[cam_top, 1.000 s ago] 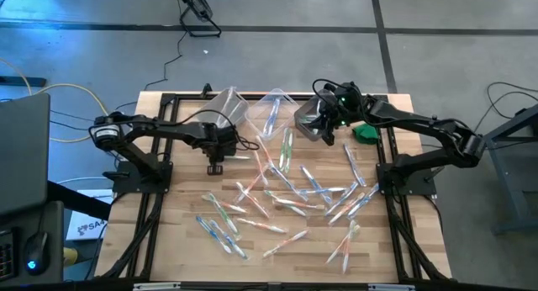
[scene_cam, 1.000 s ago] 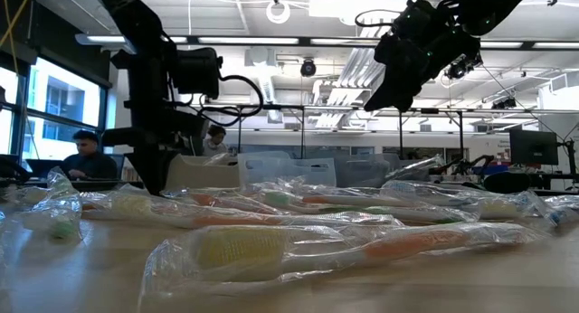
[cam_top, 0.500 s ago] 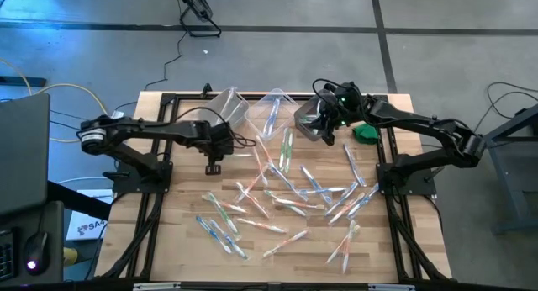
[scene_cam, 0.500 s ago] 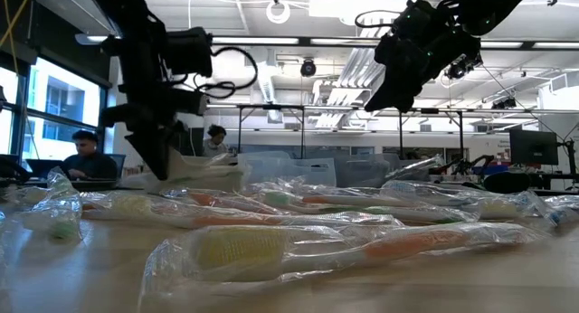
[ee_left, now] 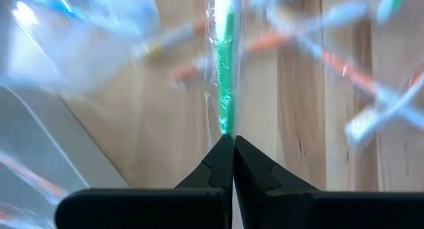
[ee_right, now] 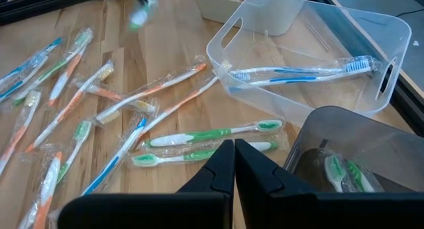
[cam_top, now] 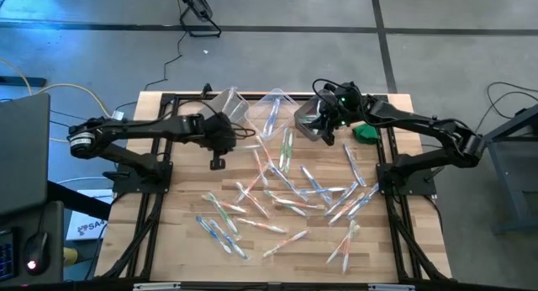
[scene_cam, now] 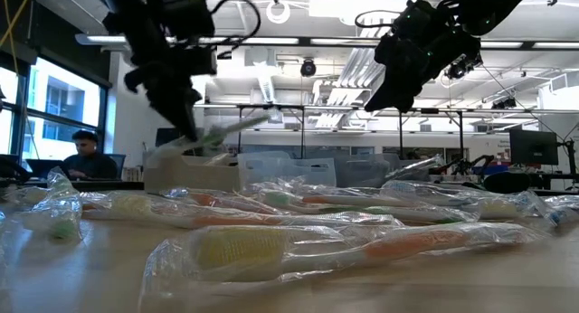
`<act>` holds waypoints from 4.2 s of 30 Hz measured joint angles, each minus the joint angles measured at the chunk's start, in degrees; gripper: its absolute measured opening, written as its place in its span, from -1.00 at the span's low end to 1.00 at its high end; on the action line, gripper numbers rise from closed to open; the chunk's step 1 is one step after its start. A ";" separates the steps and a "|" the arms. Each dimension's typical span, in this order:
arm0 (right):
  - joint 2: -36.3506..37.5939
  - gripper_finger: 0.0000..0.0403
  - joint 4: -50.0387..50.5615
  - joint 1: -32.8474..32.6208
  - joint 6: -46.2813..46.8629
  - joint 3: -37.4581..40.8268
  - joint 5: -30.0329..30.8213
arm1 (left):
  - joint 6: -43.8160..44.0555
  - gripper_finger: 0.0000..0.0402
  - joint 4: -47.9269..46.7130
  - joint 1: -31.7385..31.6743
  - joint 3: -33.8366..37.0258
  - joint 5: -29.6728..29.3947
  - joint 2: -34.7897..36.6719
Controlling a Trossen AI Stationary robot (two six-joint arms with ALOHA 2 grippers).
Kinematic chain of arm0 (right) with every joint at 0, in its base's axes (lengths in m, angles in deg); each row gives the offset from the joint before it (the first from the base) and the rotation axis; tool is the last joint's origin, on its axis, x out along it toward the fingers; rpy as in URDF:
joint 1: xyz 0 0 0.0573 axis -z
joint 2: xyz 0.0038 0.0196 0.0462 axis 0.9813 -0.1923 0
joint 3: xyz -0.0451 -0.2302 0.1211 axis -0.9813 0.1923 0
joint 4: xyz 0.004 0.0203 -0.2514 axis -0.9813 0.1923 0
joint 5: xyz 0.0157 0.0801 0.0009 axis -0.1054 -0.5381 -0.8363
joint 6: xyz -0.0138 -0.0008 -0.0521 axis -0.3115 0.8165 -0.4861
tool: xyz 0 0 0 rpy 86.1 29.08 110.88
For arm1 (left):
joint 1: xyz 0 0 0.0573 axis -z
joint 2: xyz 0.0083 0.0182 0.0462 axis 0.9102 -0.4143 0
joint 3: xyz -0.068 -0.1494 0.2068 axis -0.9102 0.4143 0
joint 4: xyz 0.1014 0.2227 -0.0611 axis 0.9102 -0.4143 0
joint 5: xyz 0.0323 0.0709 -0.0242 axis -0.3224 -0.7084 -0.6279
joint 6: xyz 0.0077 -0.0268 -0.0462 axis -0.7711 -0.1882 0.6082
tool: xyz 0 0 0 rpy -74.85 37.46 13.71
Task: Pick & Place Toothbrushes
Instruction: Put the green toothbrush into the black bin
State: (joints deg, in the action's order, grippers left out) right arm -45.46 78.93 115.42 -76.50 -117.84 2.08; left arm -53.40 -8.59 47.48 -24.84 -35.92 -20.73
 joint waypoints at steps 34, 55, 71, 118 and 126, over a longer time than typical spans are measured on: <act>0.02 -0.98 -5.27 0.01 -2.11 0.00 -0.46 | -4.38 -1.00 18.47 -15.82 -17.38 23.87 -5.40; 0.02 -0.98 -17.37 -0.02 -1.34 0.00 0.00 | 3.11 -1.00 37.46 -15.82 -17.34 26.43 -10.95; 0.02 -0.98 -28.72 -0.78 6.60 0.00 0.02 | 9.70 -1.00 42.15 -15.72 -17.34 27.80 -10.95; -3.52 -0.30 -47.82 -13.65 8.57 -0.02 21.51 | 12.04 -1.00 46.92 -10.70 -17.27 32.37 -19.04; -3.52 -0.86 -48.06 -13.70 9.35 -0.02 21.08 | 12.15 -1.00 46.84 -10.82 -17.27 31.80 -19.04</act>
State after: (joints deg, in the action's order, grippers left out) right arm -48.98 30.87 101.72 -67.15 -117.86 23.17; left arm -41.26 38.26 36.66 -42.11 -4.12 -39.77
